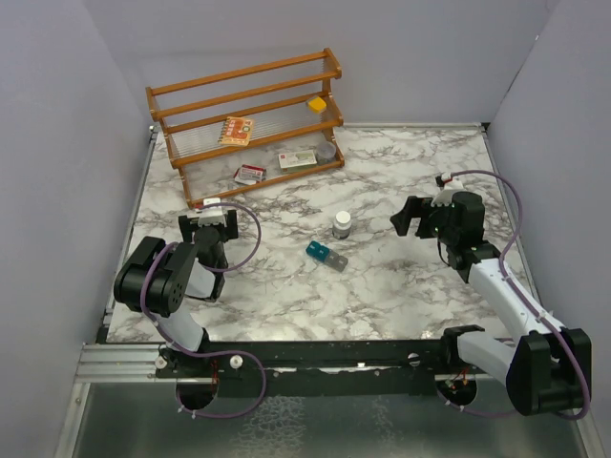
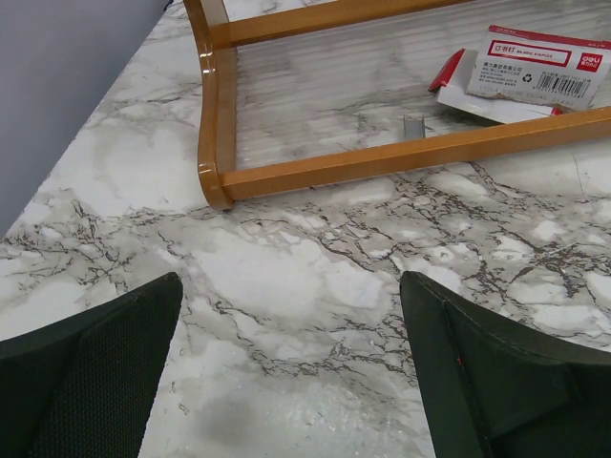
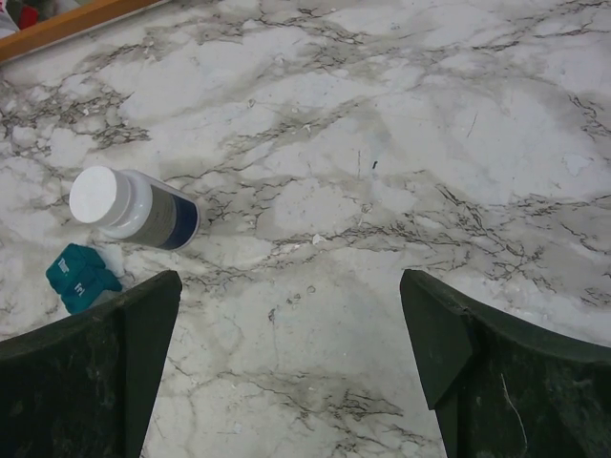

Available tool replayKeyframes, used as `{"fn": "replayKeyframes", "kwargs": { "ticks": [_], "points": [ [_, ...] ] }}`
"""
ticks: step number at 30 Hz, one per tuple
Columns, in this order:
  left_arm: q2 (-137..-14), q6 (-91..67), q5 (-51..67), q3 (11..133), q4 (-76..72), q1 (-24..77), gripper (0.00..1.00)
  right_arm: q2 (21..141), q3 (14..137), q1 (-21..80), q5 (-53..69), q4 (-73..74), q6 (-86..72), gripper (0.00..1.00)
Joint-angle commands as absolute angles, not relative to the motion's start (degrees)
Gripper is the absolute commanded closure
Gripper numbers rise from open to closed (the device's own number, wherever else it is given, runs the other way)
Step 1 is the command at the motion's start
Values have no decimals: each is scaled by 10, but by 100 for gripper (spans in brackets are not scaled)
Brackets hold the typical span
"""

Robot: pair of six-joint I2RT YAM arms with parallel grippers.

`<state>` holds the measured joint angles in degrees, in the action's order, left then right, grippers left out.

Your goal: Sort the pills into containers

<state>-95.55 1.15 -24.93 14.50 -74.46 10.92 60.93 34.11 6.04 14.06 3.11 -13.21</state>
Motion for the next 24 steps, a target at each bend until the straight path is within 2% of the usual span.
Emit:
{"fn": "replayKeyframes", "kwargs": {
  "ticks": [1, 13, 24],
  "points": [
    [-947, 7, -239, 148, -748, 106, 1, 605, 342, 59, 102, 34, -134, 0],
    [-947, 7, -239, 148, -748, 106, 1, 599, 330, 60, 92, 24, -152, 0],
    [-930, 1, -254, 154, -722, 108, 1, 575, 309, 60, 194, -11, -137, 0]
  ]
}}
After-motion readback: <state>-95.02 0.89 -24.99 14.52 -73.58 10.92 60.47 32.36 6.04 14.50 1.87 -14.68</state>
